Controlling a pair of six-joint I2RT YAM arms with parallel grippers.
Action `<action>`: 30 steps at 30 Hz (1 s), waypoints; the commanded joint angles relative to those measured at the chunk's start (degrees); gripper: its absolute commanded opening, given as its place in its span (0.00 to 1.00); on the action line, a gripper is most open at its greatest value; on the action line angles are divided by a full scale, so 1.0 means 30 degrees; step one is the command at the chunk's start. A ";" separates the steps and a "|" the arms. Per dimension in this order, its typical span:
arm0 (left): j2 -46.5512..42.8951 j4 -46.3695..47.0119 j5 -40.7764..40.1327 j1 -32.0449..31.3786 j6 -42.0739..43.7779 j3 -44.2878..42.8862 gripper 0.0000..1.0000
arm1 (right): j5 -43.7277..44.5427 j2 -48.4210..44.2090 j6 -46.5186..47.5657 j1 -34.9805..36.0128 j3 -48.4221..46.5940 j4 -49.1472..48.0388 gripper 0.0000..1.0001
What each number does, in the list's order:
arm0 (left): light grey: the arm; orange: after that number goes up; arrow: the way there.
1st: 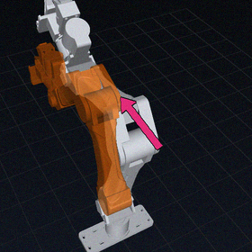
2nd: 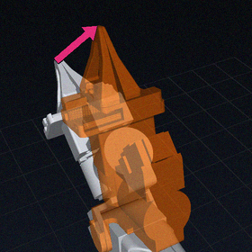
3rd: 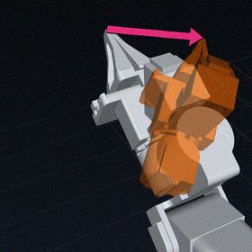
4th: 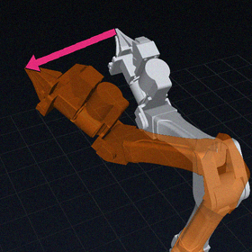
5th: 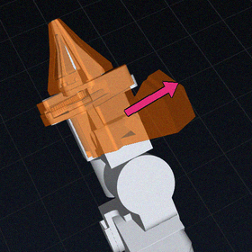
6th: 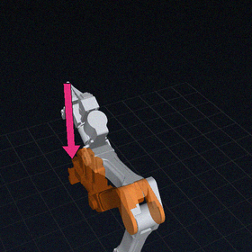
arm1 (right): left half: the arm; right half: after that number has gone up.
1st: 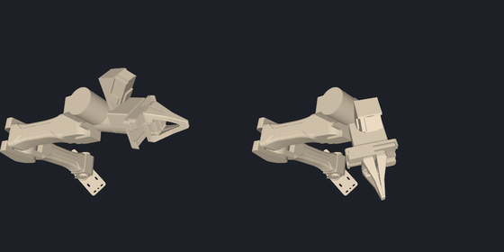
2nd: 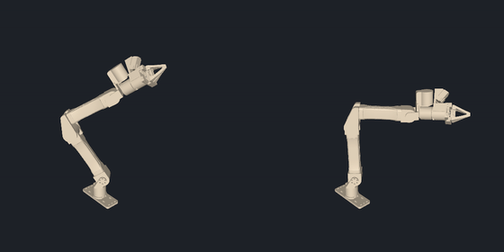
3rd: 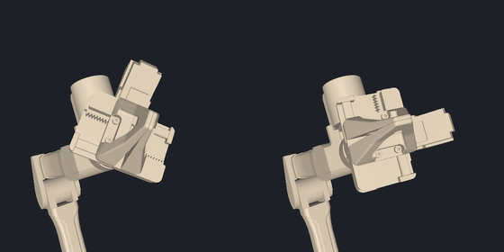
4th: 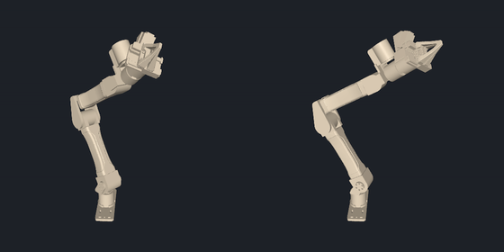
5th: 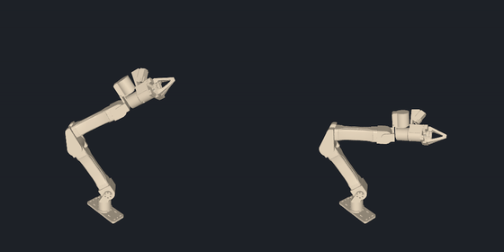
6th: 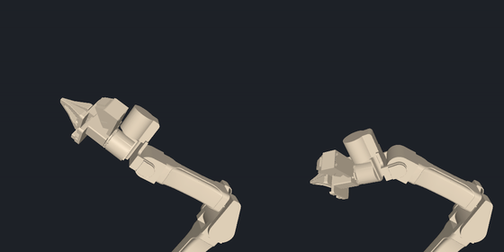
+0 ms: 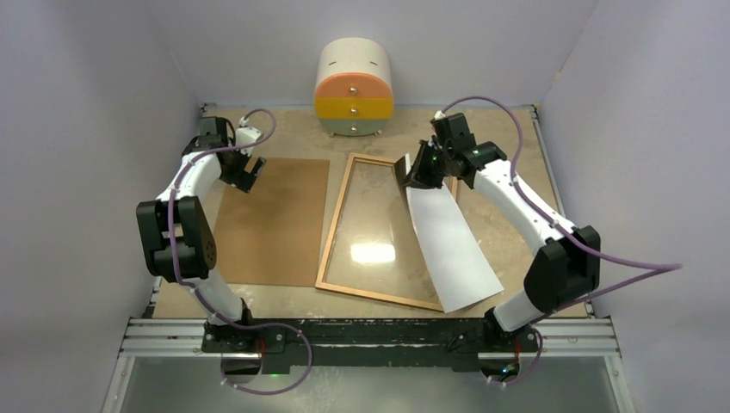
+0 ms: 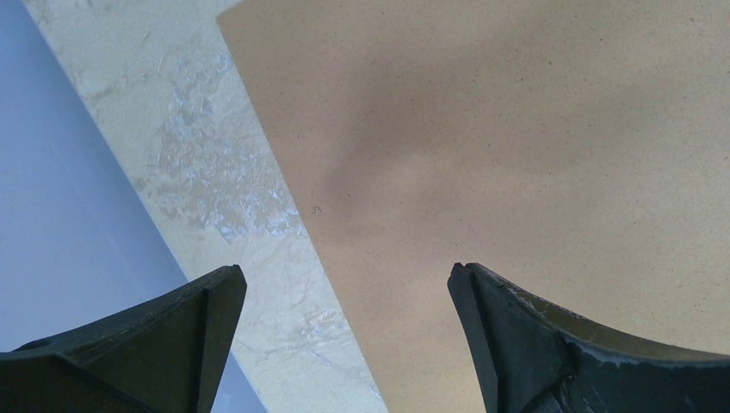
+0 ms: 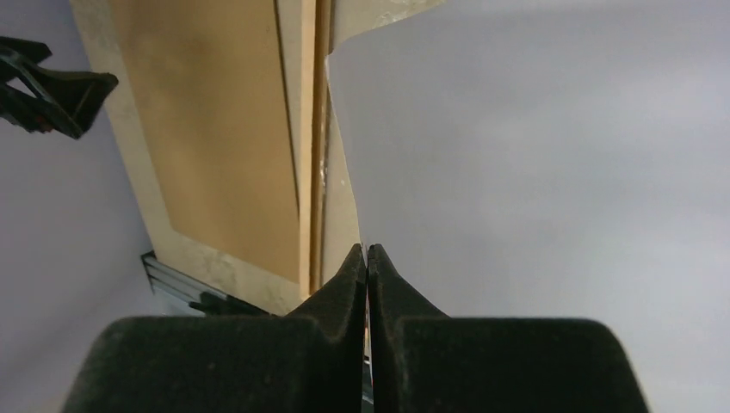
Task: Put the photo into the frame
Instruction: Turn over the photo from the photo frame.
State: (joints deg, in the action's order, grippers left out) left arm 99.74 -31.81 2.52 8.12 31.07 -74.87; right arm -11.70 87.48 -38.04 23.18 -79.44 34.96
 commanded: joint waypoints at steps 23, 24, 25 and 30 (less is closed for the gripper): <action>-0.0711 0.0874 0.0243 0.0047 0.0829 0.0775 0.99 | 1.0170 0.3438 -1.5872 0.3796 -0.0904 -0.3354 0.00; -0.0685 0.0903 0.0243 0.0047 0.0860 0.0808 0.99 | 1.0500 0.3446 -1.6218 0.3924 -0.0887 -0.3424 0.00; -0.0668 0.0921 0.0242 0.0047 0.0866 0.0830 0.99 | 1.0761 0.3487 -1.6435 0.4026 -0.0924 -0.3484 0.00; -0.0564 0.1012 0.0246 0.0047 0.0921 0.0932 0.99 | 1.2216 0.3835 -1.6900 0.4328 -0.1849 -0.2513 0.00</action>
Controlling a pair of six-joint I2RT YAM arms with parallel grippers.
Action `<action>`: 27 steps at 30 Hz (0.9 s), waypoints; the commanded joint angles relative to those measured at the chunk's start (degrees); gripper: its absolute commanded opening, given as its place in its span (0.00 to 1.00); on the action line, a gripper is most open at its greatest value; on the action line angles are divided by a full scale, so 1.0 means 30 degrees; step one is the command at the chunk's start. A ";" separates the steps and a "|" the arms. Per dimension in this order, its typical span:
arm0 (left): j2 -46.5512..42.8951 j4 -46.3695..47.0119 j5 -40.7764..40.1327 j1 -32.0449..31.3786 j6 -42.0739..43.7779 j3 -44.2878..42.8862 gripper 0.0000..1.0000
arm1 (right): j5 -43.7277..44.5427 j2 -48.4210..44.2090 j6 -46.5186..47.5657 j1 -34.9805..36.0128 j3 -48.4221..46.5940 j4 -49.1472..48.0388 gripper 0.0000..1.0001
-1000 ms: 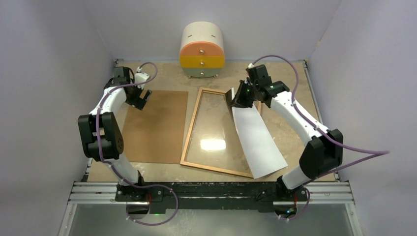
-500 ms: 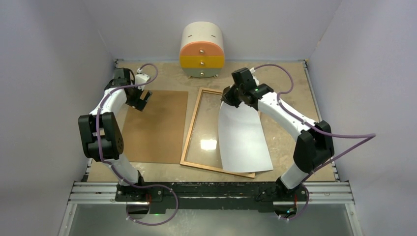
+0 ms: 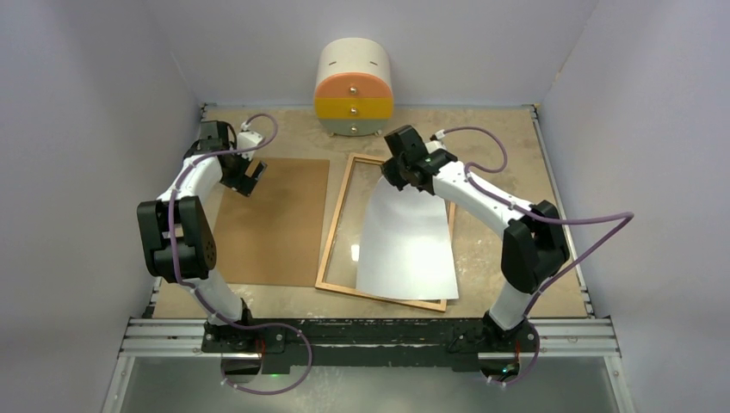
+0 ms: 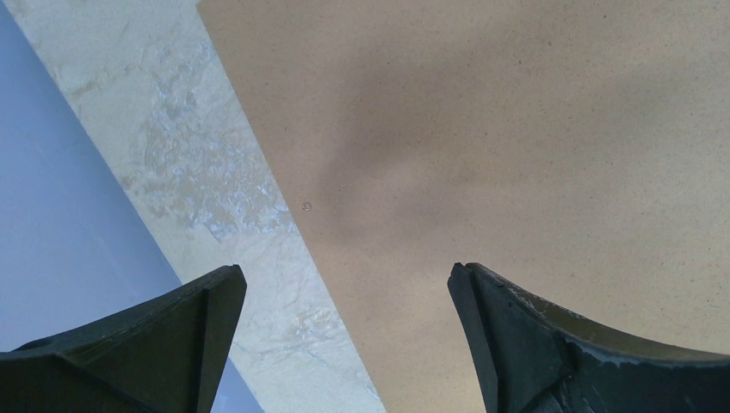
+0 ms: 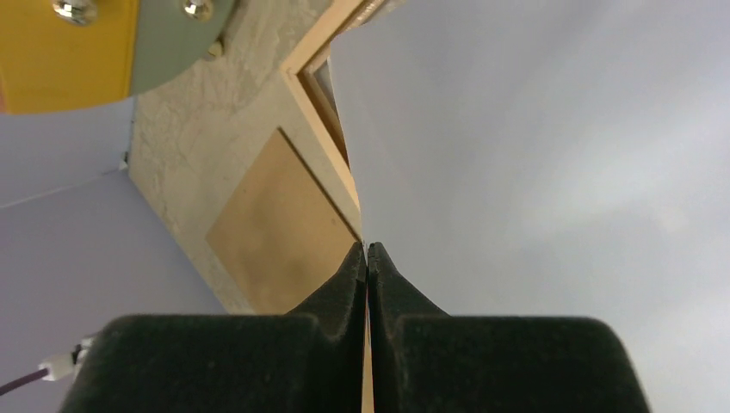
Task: Put the photo into the frame
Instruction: Turn over the photo from the photo frame.
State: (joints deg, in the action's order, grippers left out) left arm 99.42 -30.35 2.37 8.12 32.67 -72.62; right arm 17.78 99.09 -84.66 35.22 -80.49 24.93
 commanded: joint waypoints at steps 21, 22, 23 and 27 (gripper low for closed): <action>-0.0294 0.0543 0.0192 0.0079 0.0668 -0.0021 0.99 | 0.4564 0.1003 -0.0507 0.0329 -0.2120 0.2184 0.00; -0.0278 0.0555 0.0178 0.0077 0.0671 -0.0047 0.99 | 0.4635 0.1140 -0.0272 0.0329 -0.2241 0.2257 0.00; -0.0269 0.0557 0.0191 0.0077 0.0657 -0.0051 1.00 | 0.4662 0.1223 -0.0038 0.0329 -0.2340 0.2350 0.00; -0.0244 0.0487 0.0177 0.0077 0.0701 -0.0110 0.99 | 0.4852 0.1724 0.1383 0.0328 -0.2848 0.2075 0.00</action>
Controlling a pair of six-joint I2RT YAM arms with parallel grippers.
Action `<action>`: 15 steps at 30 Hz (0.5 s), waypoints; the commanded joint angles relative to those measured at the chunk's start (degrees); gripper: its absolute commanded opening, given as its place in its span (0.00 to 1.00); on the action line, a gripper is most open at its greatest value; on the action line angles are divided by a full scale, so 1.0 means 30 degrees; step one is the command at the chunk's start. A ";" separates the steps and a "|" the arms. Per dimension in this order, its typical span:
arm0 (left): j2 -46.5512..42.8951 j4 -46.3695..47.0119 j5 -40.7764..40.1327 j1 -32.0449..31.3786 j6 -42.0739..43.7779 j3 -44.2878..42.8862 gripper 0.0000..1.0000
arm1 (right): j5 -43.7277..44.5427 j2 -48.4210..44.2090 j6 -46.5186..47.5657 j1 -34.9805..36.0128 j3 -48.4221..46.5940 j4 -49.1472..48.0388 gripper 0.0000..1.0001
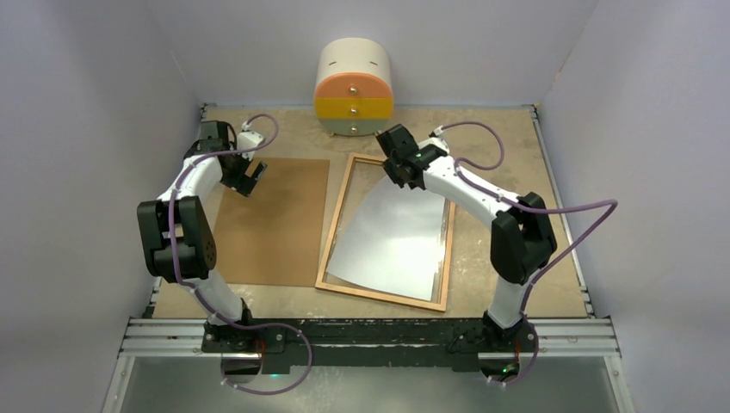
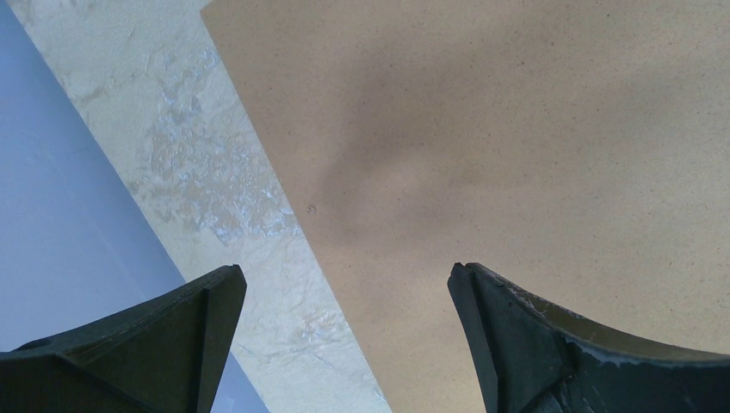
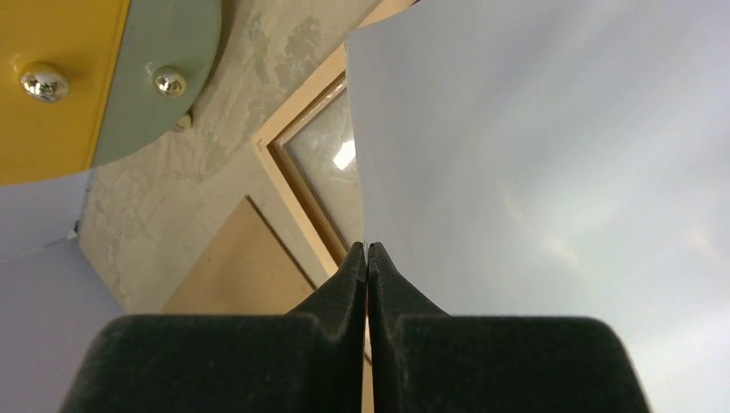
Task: Put the photo into the frame
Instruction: Turn over the photo from the photo frame.
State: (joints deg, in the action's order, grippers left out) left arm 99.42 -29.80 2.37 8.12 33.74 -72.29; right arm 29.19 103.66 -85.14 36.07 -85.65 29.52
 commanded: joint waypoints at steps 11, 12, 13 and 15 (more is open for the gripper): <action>-0.0268 0.0292 0.0178 0.0081 0.0386 -0.0161 0.99 | 0.0760 0.3158 0.6742 0.0065 -0.4819 0.1560 0.00; -0.0271 0.0295 0.0177 0.0077 0.0407 -0.0161 0.99 | 0.0718 0.3176 0.7051 0.0052 -0.4842 0.1528 0.00; -0.0268 0.0292 0.0176 0.0084 0.0443 -0.0186 0.99 | 0.0548 0.3156 0.7437 0.0068 -0.4849 0.1345 0.00; -0.0271 0.0295 0.0174 0.0088 0.0473 -0.0201 0.99 | 0.0119 0.3261 0.8589 0.0075 -0.4948 0.1055 0.00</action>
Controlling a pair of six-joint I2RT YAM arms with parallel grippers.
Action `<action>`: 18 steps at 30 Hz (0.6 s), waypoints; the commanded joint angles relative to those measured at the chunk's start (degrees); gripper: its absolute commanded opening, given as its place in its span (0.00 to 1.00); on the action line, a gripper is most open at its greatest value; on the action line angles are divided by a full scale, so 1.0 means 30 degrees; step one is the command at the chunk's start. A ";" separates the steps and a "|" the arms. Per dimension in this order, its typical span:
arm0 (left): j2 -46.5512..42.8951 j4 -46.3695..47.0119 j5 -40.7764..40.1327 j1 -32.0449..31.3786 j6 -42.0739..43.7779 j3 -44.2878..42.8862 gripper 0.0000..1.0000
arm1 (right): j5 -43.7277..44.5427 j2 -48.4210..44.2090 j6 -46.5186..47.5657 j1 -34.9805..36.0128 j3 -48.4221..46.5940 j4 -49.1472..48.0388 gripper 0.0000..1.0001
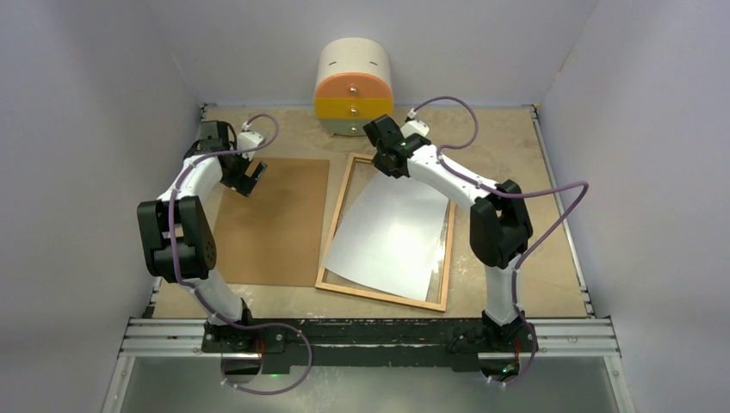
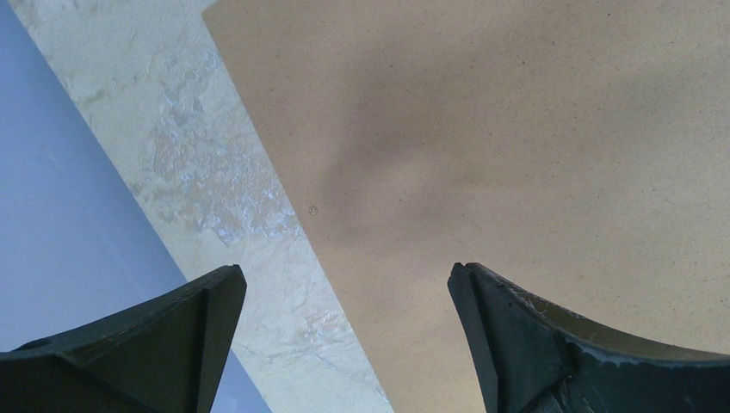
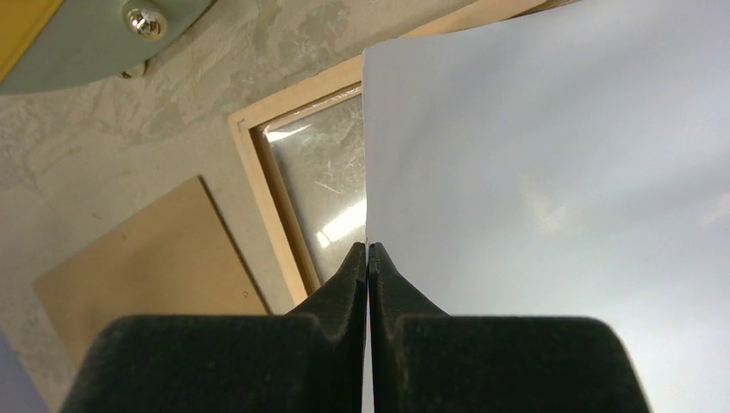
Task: Put the photo into the frame
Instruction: Turn over the photo from the photo frame.
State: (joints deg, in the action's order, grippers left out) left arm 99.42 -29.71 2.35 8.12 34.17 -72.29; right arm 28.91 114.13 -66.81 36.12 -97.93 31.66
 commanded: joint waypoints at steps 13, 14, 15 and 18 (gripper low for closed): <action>-0.0258 -0.0012 0.0218 0.0078 0.0193 -0.0420 0.99 | -0.1839 -0.0121 0.8314 0.0704 -0.1845 0.0002 0.00; -0.0241 -0.0065 0.0221 0.0077 0.0146 -0.0464 0.99 | -0.1827 0.0148 0.8747 0.0932 -0.2312 0.0280 0.00; -0.0246 -0.0105 0.0232 0.0077 0.0129 -0.0502 0.99 | -0.1613 0.0537 0.9050 0.1209 -0.2810 0.0766 0.00; -0.0289 -0.0210 0.0322 0.0077 0.0038 -0.0563 0.99 | 0.0080 0.1511 0.9639 0.2188 -0.4186 0.1885 0.00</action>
State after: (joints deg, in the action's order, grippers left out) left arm 99.42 -29.91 2.37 8.12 34.15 -72.29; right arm 24.99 116.07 -43.77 38.68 -104.71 33.54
